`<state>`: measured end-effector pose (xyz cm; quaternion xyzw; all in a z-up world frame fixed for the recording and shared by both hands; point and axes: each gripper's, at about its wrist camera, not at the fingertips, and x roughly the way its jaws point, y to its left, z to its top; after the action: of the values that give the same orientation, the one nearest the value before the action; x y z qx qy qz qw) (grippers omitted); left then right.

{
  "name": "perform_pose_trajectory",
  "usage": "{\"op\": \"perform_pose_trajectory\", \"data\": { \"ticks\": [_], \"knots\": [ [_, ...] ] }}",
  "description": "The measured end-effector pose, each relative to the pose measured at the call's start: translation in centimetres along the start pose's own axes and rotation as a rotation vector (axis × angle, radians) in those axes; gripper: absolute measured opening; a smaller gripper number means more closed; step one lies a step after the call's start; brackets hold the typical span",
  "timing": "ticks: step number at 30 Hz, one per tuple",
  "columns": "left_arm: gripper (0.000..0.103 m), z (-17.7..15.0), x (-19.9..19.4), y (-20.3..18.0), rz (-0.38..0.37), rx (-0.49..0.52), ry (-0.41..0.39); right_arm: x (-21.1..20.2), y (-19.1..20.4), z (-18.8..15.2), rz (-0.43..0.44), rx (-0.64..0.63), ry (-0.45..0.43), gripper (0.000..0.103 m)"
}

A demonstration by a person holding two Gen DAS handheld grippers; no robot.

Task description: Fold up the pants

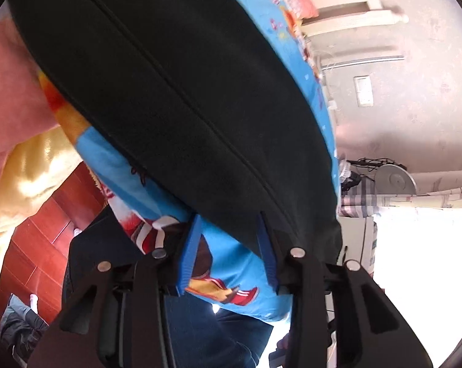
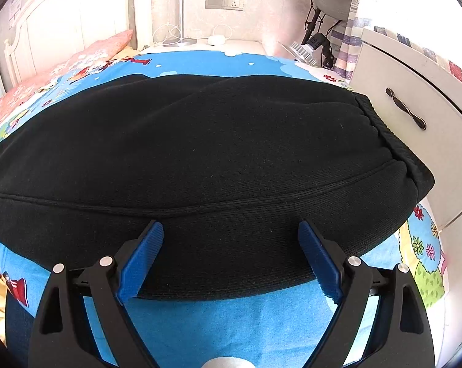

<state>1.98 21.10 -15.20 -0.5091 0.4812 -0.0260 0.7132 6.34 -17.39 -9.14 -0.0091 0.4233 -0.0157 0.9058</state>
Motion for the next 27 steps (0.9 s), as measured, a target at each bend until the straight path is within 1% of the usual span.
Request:
{"op": "perform_pose_trajectory", "data": {
  "ticks": [1, 2, 3, 5, 7, 8, 9, 10, 11, 12, 14, 15, 16, 17, 18, 19, 20, 21, 22, 23, 24, 25, 26, 27],
  "knots": [
    [0.03, 0.2, 0.0, 0.3, 0.0, -0.012, 0.002, -0.1, 0.0, -0.1, 0.003, -0.001, 0.001, 0.086],
    [0.017, 0.3, 0.1, 0.1, 0.001, -0.003, -0.008, -0.1, 0.0, 0.0, 0.005, -0.001, 0.002, 0.086],
    [0.009, 0.5, -0.1, -0.6, 0.005, 0.034, -0.032, 0.0, -0.1, 0.0, 0.007, 0.002, 0.002, 0.086],
    [0.007, 0.8, -0.5, -1.9, 0.012, 0.085, -0.064, -0.1, 0.0, 0.1, 0.005, 0.016, -0.002, 0.086],
    [0.007, 1.1, -0.5, -2.6, 0.035, 0.123, -0.076, -0.1, 0.1, 0.1, 0.0, 0.025, -0.007, 0.086],
    [0.007, 1.2, -0.1, -2.4, 0.055, 0.114, -0.05, 0.0, 0.2, 0.0, -0.005, 0.021, -0.012, 0.086],
    [0.01, 1.1, 0.3, -1.9, 0.067, 0.087, -0.014, 0.0, 0.2, 0.0, -0.007, 0.015, -0.015, 0.086],
    [0.015, 1.0, 0.3, -1.7, 0.066, 0.083, -0.001, 0.0, 0.1, 0.0, -0.006, 0.012, -0.015, 0.086],
    [0.024, 0.7, 0.0, -1.7, 0.06, 0.1, 0.003, 0.0, 0.1, 0.0, -0.002, 0.01, -0.016, 0.086],
    [0.027, 0.5, -0.7, -1.8, 0.064, 0.124, -0.01, 0.0, 0.1, 0.0, 0.0, 0.009, -0.018, 0.086],
    [0.031, 0.3, -2.0, -2.5, 0.064, 0.174, -0.038, -0.1, 0.2, -0.1, -0.006, 0.004, -0.024, 0.086],
    [0.034, 0.2, -2.6, -3.1, 0.081, 0.215, -0.058, -0.3, 0.2, 0.0, -0.008, -0.004, -0.021, 0.086],
    [0.037, -0.1, -3.5, -4.5, 0.123, 0.31, -0.109, -0.4, 0.1, 0.1, -0.005, -0.009, -0.017, 0.086],
    [0.047, -0.2, -3.7, -5.5, 0.146, 0.373, -0.139, -0.7, -0.1, 0.3, 0.005, -0.008, -0.02, 0.086],
    [0.062, -0.7, -3.9, -7.4, 0.182, 0.493, -0.181, -0.9, -0.5, 0.6, 0.017, 0.004, -0.029, 0.086],
    [0.07, -0.9, -3.8, -8.8, 0.193, 0.576, -0.202, -1.3, -1.1, 1.1, 0.031, 0.032, -0.049, 0.086],
    [0.082, -1.1, -3.2, -10.4, 0.197, 0.677, -0.227, -1.4, -1.8, 1.7, 0.047, 0.054, -0.071, 0.086],
    [0.084, -1.2, -2.0, -11.9, 0.224, 0.77, -0.24, -1.3, -2.5, 2.5, 0.052, 0.065, -0.088, 0.086],
    [0.084, -1.2, -0.8, -13.1, 0.257, 0.834, -0.233, -1.0, -3.1, 3.2, 0.034, 0.069, -0.097, 0.086],
    [0.082, -1.0, 1.2, -15.0, 0.302, 0.914, -0.219, -0.6, -3.7, 3.8, 0.006, 0.074, -0.103, 0.086],
    [0.077, -0.4, 3.0, -16.6, 0.316, 0.954, -0.2, 0.1, -4.4, 4.4, -0.028, 0.081, -0.092, 0.086],
    [0.071, 0.3, 4.9, -18.3, 0.285, 0.968, -0.152, 0.8, -5.0, 4.6, -0.05, 0.084, -0.064, 0.086],
    [0.061, 0.9, 6.3, -19.6, 0.252, 0.977, -0.118, 2.0, -5.7, 4.7, -0.08, 0.088, -0.008, 0.086],
    [0.06, 1.4, 8.3, -21.7, 0.24, 1.021, -0.098, 3.0, -6.2, 4.6, -0.104, 0.087, 0.04, 0.086]
  ]
}}
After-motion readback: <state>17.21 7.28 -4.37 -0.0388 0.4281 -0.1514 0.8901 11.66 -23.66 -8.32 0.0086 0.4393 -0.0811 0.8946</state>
